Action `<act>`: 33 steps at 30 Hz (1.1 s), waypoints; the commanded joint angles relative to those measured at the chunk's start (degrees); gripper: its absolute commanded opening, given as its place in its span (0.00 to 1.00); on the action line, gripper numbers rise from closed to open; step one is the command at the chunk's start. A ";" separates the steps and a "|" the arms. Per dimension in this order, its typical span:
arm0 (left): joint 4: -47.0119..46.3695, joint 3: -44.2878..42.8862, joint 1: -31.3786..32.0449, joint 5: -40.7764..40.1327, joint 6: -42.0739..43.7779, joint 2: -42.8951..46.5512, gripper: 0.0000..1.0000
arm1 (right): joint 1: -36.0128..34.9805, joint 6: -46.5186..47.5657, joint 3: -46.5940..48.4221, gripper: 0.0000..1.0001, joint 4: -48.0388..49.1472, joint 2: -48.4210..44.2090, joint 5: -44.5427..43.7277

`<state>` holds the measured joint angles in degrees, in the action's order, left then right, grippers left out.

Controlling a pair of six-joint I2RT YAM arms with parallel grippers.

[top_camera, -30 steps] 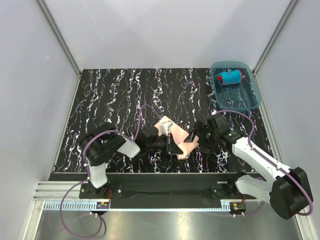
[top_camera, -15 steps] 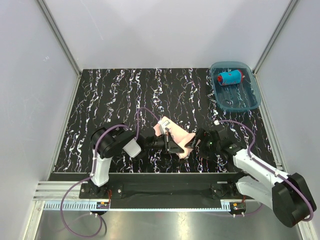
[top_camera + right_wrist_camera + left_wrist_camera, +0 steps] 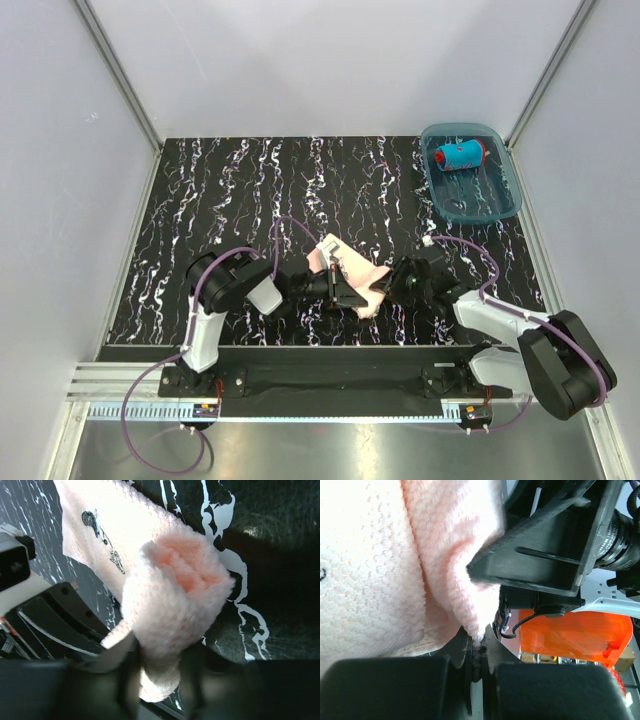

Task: Roll the towels
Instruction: Roll the towel

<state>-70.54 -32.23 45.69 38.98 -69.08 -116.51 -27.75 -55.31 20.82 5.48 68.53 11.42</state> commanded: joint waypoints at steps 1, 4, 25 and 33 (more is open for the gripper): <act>-5.31 0.06 -0.08 2.50 -0.18 -0.30 0.00 | -0.29 -0.24 -0.25 0.32 3.40 -0.94 -2.19; -2.86 0.23 -0.08 2.68 1.74 0.92 0.09 | -0.29 0.46 1.06 0.14 0.08 -1.30 -2.37; 70.72 -17.69 26.54 -69.02 55.97 28.27 0.99 | -0.29 4.68 17.58 0.10 -29.46 6.61 -4.48; 63.70 -19.19 34.20 -73.08 60.99 20.37 0.99 | -0.29 4.68 18.03 0.11 -29.64 6.88 -2.81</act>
<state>-3.55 -49.43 79.61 -28.16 -11.90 -93.93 -27.81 -51.31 36.88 -22.61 75.79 7.38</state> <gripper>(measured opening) 0.987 0.167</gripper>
